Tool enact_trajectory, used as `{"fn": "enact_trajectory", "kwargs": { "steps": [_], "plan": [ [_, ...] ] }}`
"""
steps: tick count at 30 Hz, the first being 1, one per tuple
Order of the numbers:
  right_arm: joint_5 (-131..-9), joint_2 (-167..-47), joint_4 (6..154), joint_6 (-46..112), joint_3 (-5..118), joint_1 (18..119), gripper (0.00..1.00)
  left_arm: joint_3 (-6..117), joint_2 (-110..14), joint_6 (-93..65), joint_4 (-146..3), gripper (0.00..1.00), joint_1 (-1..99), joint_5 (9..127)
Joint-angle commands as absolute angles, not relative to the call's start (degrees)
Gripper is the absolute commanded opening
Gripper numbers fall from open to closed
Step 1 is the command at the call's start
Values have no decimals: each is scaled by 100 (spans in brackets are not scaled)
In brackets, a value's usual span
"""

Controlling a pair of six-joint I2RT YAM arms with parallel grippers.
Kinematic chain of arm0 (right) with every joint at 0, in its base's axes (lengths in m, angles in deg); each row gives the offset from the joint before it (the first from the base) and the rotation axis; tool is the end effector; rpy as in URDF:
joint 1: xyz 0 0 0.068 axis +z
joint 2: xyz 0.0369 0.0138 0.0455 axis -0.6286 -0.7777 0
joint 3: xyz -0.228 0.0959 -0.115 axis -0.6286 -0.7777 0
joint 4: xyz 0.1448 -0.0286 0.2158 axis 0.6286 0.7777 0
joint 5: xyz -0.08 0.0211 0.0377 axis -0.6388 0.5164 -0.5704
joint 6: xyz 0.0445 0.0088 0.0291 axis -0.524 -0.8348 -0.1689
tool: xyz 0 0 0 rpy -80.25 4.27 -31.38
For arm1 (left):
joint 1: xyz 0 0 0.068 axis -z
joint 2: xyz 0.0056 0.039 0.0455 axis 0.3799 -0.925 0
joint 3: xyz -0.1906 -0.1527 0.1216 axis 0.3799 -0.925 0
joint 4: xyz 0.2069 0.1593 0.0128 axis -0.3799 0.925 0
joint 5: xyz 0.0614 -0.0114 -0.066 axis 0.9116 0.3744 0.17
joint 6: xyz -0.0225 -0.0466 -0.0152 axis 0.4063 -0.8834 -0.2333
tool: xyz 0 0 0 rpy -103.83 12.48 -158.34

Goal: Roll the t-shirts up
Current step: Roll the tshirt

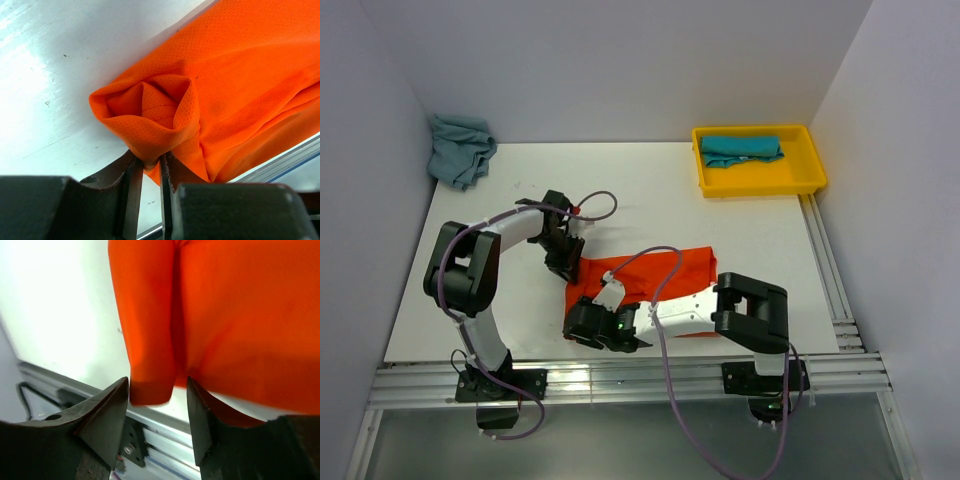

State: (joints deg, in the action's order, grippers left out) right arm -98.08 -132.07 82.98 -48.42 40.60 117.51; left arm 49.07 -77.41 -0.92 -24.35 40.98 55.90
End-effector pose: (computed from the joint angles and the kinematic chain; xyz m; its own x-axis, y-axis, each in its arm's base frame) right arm 0.0863 0.3659 0.1489 -0.8821 0.3779 -0.2813 0.1221 0.7601 0.6382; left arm 0.3051 -0.1161 0.1536 -0.9314 0.3463 -0.1122 0.3634 0.8661 -0.3433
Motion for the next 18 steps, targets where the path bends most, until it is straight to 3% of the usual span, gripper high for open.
{"fn": "enact_trajectory", "kwargs": {
  "steps": [1, 10, 18],
  "plan": [
    [-10326, -13008, 9885, -4644, 4728, 11901, 57, 5066, -7611, -66, -2533, 23, 4149, 6048],
    [-11188, -13032, 11539, -4110, 6082, 11902, 51, 5075, -7541, -57, -2489, 23, 4184, 6092],
    [-11136, -13999, 11197, -3309, 7049, 11314, 45, 5110, -7541, -66, -2445, 23, 4202, 6110]
  ]
}}
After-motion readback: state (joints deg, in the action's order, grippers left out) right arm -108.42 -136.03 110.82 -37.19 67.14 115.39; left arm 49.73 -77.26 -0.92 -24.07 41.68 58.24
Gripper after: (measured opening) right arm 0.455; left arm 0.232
